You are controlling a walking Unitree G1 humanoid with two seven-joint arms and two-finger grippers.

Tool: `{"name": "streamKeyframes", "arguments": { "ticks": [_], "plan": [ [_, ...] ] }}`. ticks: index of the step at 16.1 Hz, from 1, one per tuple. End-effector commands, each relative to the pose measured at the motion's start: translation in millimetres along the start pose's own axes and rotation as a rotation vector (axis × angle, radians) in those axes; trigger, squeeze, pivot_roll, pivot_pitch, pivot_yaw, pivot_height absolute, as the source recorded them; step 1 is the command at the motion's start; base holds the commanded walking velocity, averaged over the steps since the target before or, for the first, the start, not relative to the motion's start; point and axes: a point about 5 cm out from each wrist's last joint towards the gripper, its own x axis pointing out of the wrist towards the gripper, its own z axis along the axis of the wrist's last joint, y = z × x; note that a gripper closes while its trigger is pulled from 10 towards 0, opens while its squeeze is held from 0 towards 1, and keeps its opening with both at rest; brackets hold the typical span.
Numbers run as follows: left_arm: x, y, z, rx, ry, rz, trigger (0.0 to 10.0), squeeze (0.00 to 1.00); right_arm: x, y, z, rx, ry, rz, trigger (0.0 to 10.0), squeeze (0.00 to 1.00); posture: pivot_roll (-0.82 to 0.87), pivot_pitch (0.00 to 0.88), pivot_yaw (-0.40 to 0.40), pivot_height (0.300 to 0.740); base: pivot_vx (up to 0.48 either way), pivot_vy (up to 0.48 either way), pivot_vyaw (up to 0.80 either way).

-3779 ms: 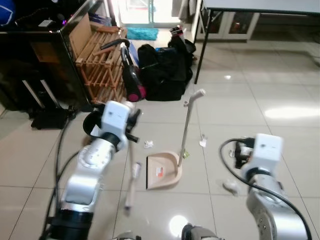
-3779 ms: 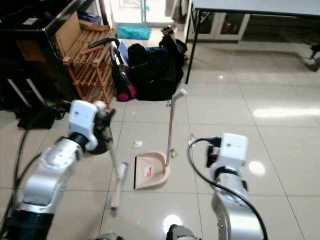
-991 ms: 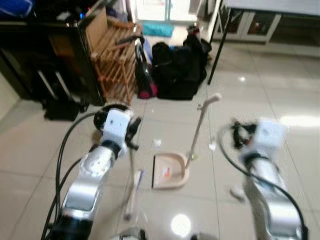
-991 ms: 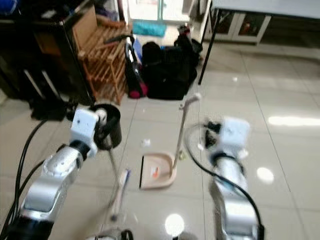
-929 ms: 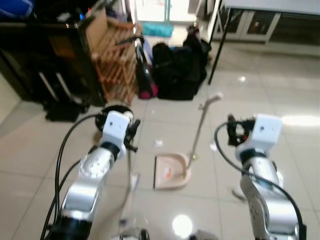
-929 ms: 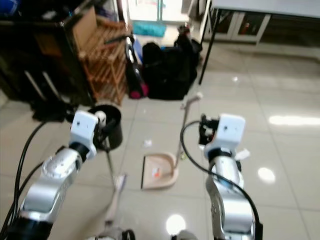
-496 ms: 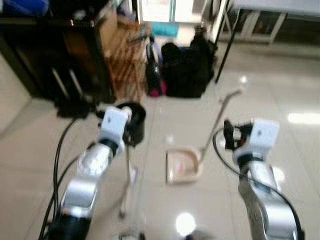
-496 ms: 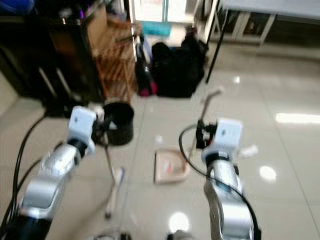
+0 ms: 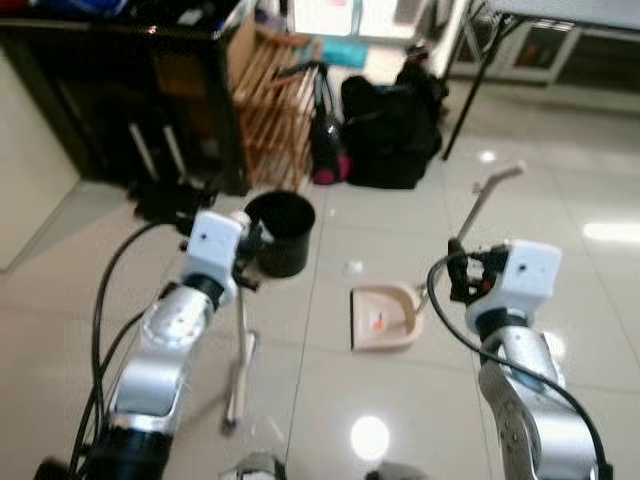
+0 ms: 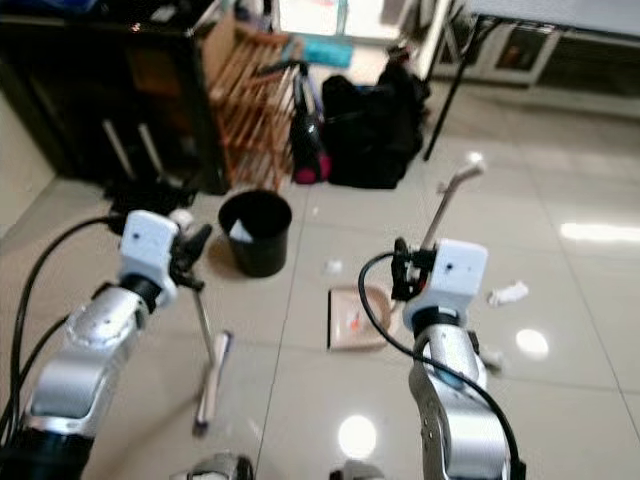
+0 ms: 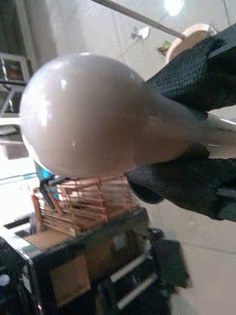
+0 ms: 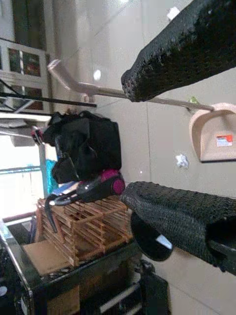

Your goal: Sweep floor

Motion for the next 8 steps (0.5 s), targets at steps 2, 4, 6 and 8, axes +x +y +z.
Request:
{"name": "streamKeyframes", "arguments": {
  "ticks": [2,4,6,8],
  "plan": [
    [1.4,-10.4,13,-0.02,-0.052,-0.017,10.0,0.0,-1.4,-8.9,-2,-0.003,0.031,-0.025,10.0,0.0,-0.06,0.135,0.008,0.74,0.0,0.0,0.0],
    [1.7,-11.2,17,-0.026,-0.075,-0.006,10.0,0.0,-0.7,-7.8,1,0.01,0.032,-0.025,10.0,0.0,-0.06,0.128,0.001,0.74,0.0,0.0,0.0],
    [2.9,-10.5,19,-0.025,-0.084,0.008,10.0,0.0,0.0,-7.4,2,0.016,0.029,-0.034,10.0,0.0,-0.07,0.127,0.0,0.74,0.0,0.0,0.0],
    [4.9,-10.4,23,-0.026,-0.092,0.011,10.0,0.0,1.7,-6.2,2,0.022,0.028,-0.045,10.0,0.0,-0.07,0.124,0.004,0.74,0.0,0.0,0.0]
  ]
}}
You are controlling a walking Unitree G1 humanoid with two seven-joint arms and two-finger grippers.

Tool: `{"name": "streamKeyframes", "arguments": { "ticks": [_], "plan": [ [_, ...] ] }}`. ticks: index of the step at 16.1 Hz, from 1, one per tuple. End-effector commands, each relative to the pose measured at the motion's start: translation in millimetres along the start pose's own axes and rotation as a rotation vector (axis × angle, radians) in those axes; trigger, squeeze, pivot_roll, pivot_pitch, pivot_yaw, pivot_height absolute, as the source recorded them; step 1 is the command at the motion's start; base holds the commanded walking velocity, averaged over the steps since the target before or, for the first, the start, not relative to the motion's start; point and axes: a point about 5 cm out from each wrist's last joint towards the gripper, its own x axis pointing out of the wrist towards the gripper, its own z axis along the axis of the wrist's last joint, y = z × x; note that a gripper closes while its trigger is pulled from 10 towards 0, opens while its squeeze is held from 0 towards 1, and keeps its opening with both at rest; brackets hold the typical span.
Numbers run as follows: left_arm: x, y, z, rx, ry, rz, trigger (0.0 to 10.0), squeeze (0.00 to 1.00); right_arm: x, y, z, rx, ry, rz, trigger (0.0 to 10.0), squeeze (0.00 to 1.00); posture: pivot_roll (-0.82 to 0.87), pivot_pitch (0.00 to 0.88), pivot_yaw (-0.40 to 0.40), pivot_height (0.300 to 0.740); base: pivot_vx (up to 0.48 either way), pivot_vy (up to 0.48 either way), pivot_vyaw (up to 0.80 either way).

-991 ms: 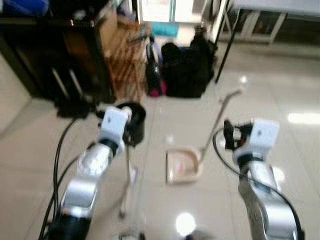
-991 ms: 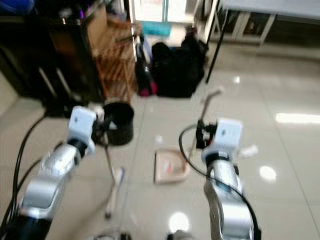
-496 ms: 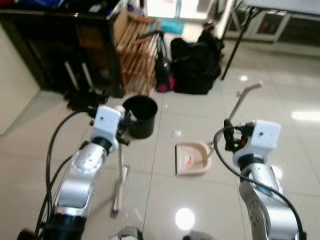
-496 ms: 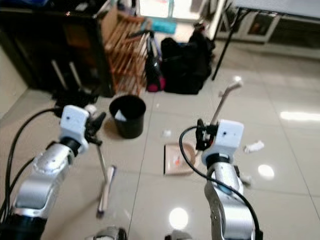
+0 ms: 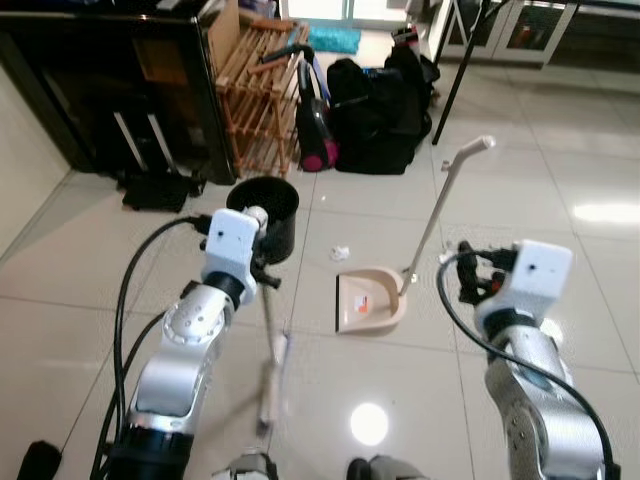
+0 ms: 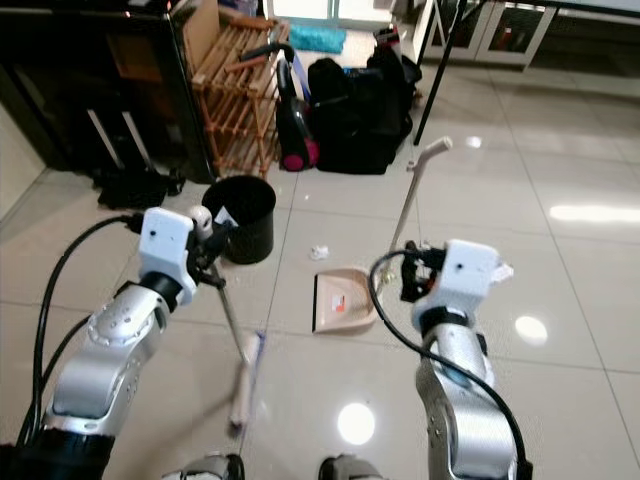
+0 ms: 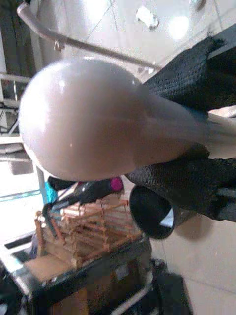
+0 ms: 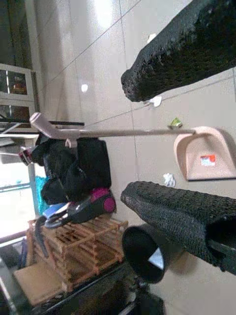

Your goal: Sweep floor

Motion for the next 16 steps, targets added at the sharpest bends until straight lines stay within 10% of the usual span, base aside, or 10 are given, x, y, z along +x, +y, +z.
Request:
{"name": "streamKeyframes", "arguments": {
  "ticks": [1,16],
  "plan": [
    [3.3,4.7,15,0.02,-0.052,0.012,10.0,0.0,2.9,2.4,2,0.014,-0.004,0.003,10.0,0.0,-0.08,0.121,0.024,0.74,0.0,0.0,0.0],
    [-3.0,14.4,10,0.037,-0.046,-0.008,10.0,0.0,10.2,9.4,-4,-0.023,0.034,0.054,10.0,0.0,-0.04,0.068,0.03,0.74,0.344,0.0,-0.03]
  ]
}}
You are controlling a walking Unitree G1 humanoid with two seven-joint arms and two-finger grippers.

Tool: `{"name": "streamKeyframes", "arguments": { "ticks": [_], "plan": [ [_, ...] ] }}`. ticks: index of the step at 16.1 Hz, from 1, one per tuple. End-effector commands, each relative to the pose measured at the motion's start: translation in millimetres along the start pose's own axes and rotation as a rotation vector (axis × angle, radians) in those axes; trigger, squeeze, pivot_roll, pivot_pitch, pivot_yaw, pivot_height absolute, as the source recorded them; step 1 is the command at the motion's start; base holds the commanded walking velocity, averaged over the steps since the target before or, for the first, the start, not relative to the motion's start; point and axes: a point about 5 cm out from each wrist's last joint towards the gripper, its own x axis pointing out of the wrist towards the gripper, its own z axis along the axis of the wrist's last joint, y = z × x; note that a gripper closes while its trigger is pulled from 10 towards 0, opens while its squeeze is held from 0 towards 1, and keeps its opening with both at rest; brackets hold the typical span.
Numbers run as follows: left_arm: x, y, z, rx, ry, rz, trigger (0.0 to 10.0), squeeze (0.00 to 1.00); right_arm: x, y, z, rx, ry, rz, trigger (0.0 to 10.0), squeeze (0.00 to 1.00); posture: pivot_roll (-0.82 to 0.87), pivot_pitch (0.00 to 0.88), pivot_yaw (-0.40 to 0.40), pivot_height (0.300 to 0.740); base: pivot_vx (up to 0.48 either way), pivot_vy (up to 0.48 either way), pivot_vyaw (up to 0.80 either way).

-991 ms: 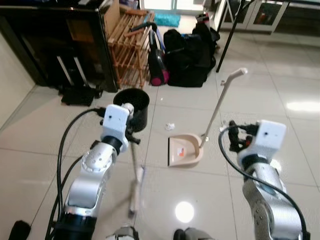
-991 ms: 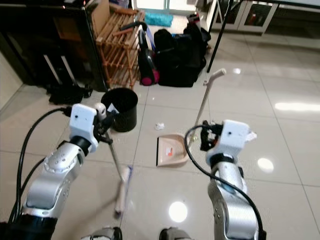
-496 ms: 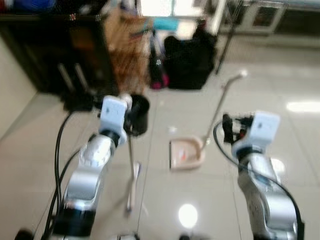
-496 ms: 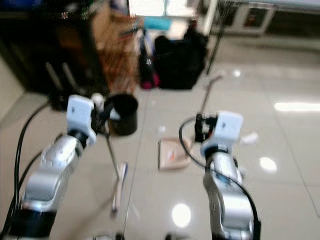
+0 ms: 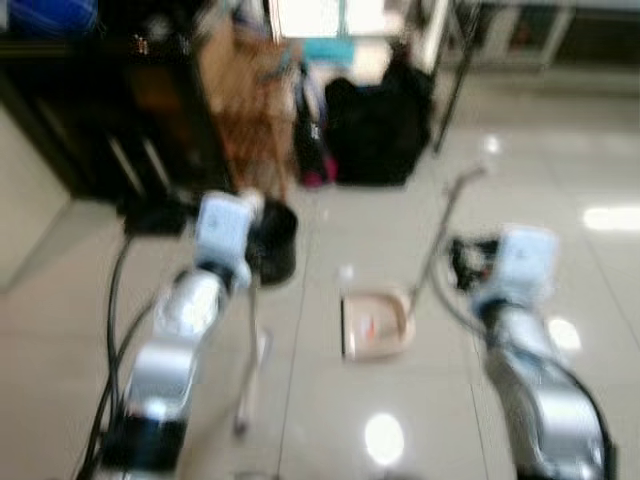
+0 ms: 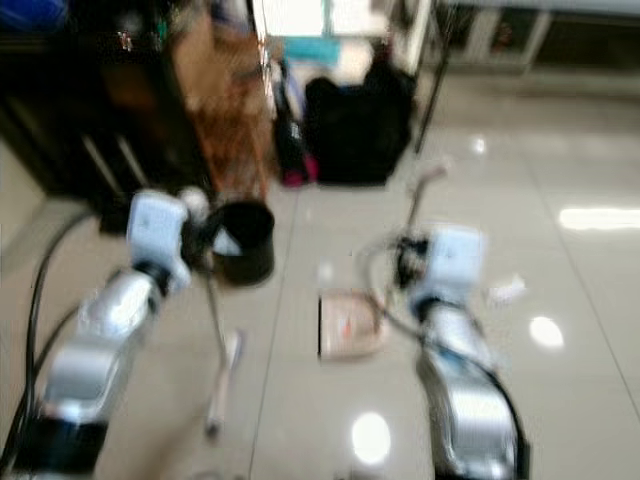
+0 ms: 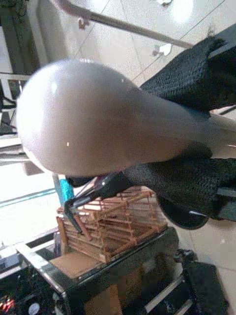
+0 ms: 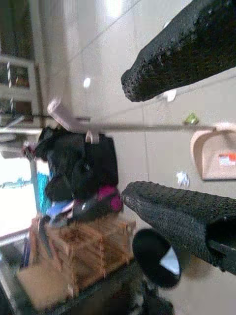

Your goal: Sweep floor

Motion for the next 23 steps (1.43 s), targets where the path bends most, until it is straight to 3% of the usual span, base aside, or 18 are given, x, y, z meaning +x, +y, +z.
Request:
{"name": "streamKeyframes", "arguments": {
  "ticks": [1,11,15,23],
  "plan": [
    [-6.3,8.3,4,0.022,-0.023,0.02,10.0,0.0,-0.7,9.4,0,0.024,-0.001,0.03,10.0,0.0,-0.04,0.064,0.03,0.74,0.386,0.0,0.0],
    [-8.1,1.2,-5,-0.004,-0.006,0.013,10.0,0.0,-3.9,-1.5,-5,-0.007,-0.001,-0.008,10.0,0.0,-0.06,0.083,0.02,0.74,0.389,0.0,0.0],
    [-8.5,-0.5,-5,-0.009,-0.008,0.01,10.0,0.0,-5.1,-3.1,-8,-0.008,0.007,-0.01,10.0,0.0,-0.06,0.09,0.014,0.74,0.386,0.0,-0.8],
    [-11.4,-4.9,-7,-0.015,0.006,0.005,10.0,0.0,-10.0,-9.2,-16,-0.022,0.042,-0.037,10.0,0.0,-0.06,0.105,0.01,0.74,0.271,0.0,0.0]
  ]
}}
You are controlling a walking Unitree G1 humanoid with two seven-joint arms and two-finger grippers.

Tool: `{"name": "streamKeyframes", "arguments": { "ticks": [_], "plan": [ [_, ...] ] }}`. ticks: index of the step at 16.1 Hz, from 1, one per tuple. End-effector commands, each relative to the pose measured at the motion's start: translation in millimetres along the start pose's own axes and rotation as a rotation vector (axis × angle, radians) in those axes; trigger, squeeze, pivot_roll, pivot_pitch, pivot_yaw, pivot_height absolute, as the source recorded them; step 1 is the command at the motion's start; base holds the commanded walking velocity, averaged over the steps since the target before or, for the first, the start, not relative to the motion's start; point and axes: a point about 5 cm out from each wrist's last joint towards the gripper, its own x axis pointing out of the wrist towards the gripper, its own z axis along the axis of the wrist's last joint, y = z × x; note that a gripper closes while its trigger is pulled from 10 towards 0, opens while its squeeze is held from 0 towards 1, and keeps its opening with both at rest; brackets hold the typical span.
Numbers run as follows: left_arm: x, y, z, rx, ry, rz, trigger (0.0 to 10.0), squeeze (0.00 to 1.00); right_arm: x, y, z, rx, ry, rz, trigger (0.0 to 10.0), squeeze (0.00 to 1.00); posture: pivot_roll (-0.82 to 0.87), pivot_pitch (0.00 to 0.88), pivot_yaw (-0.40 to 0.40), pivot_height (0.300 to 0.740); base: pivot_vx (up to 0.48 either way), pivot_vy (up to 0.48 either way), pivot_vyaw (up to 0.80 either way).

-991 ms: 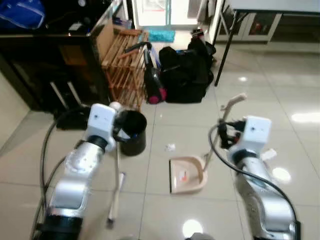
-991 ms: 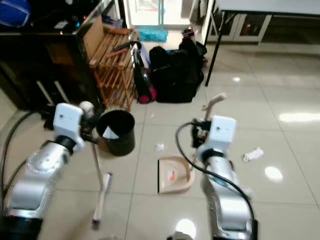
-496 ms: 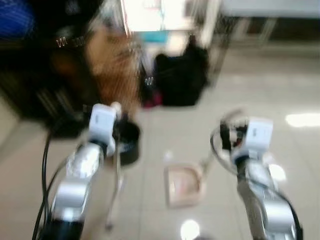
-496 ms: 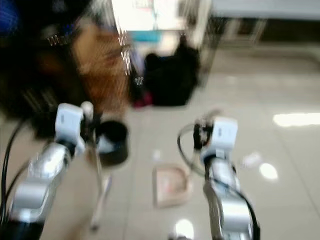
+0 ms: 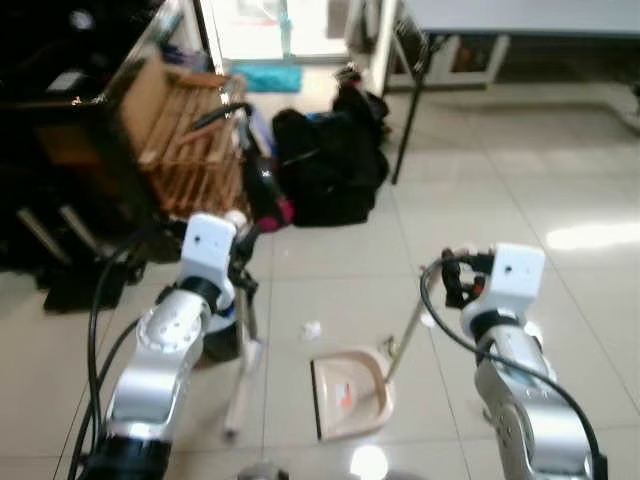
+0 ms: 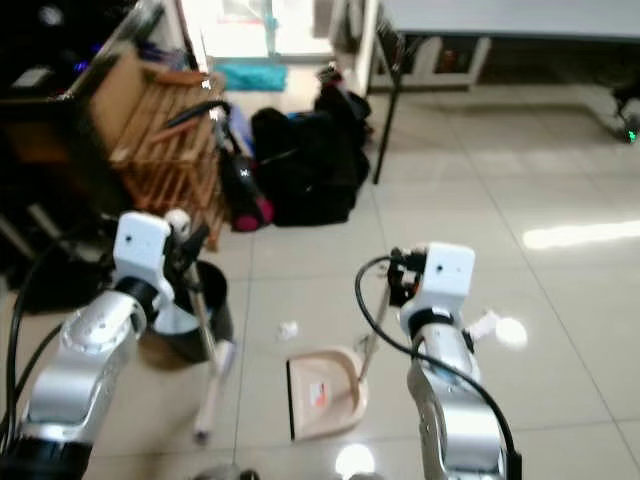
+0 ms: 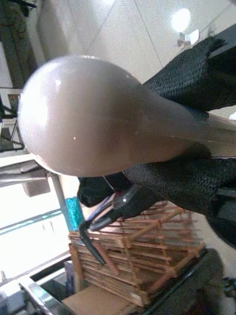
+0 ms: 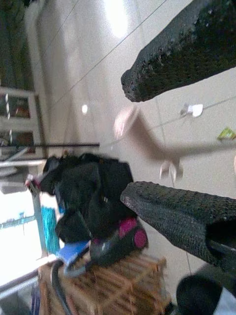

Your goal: Sweep floor

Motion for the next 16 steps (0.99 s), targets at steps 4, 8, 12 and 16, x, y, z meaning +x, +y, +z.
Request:
{"name": "streamKeyframes", "arguments": {
  "ticks": [4,8,12,16],
  "plan": [
    [-4.0,-12.0,2,-0.023,-0.023,-0.029,10.0,0.0,-11.3,-14.6,-5,0.022,0.009,-0.023,10.0,0.0,-0.06,0.113,0.0,0.74,0.0,0.0,0.0],
    [-9.1,-9.5,-2,-0.012,-0.009,-0.007,10.0,0.0,-20.8,-26.0,-16,0.05,0.047,-0.035,10.0,1.0,-0.07,0.137,-0.004,0.74,0.0,0.0,0.0],
    [-12.7,-12.0,-3,-0.013,-0.006,-0.01,10.0,0.0,-10.8,-19.1,-24,0.097,0.055,0.012,10.0,1.0,-0.06,0.168,-0.009,0.74,0.0,0.0,0.0],
    [-20.3,-12.4,0,0.019,-0.01,-0.026,10.0,0.0,4.9,4.7,-26,0.16,0.03,0.15,10.0,1.0,-0.04,0.205,-0.005,0.74,0.0,0.0,0.0]
  ]
}}
